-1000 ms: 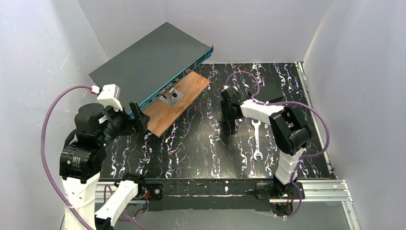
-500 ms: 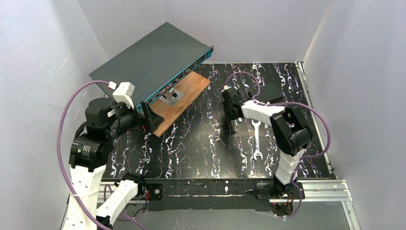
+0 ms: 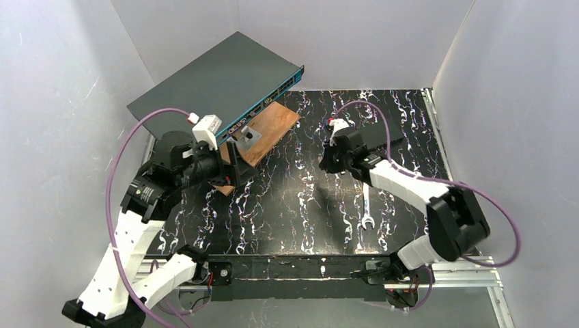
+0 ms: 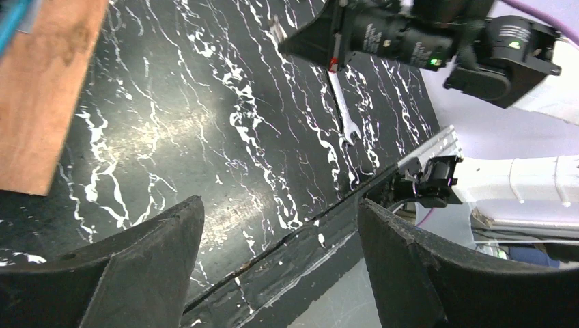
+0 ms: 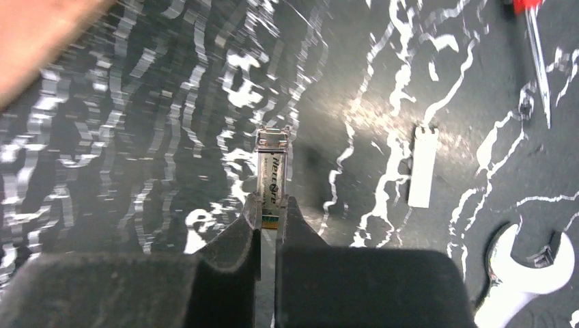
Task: Insert the plug into the switch port
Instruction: Pick up the connector from the center of the board.
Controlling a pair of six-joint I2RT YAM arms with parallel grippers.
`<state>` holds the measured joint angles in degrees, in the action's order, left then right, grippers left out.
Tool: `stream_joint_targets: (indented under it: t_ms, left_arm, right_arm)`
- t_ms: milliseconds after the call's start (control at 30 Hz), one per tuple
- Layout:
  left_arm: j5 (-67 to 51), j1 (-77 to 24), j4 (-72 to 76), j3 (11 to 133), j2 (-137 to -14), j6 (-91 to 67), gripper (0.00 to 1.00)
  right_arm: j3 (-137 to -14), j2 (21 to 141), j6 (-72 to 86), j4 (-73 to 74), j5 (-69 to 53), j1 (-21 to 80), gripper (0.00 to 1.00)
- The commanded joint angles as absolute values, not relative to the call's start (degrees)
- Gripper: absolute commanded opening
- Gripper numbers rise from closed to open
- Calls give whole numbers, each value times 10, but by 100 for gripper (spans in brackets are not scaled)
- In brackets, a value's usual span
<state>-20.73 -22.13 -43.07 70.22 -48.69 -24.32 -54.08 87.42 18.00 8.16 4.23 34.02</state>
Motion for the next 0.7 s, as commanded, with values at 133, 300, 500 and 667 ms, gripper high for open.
stream_joint_targets:
  t_ms: [133, 300, 500, 667]
  left_arm:
    - [-161, -299, -350, 675, -516, -294, 79]
    - [-181, -313, -284, 642, -521, -301, 77]
    - [-214, -318, -163, 574, -504, -327, 74]
    - [-256, -323, -78, 555, -500, -348, 73]
  right_arm:
    - [-474, 713, 185, -75, -103, 339, 1]
    - [-435, 642, 196, -153, -167, 338, 1]
    - [-400, 594, 248, -264, -237, 339, 1]
    - [-389, 581, 291, -353, -291, 339, 1]
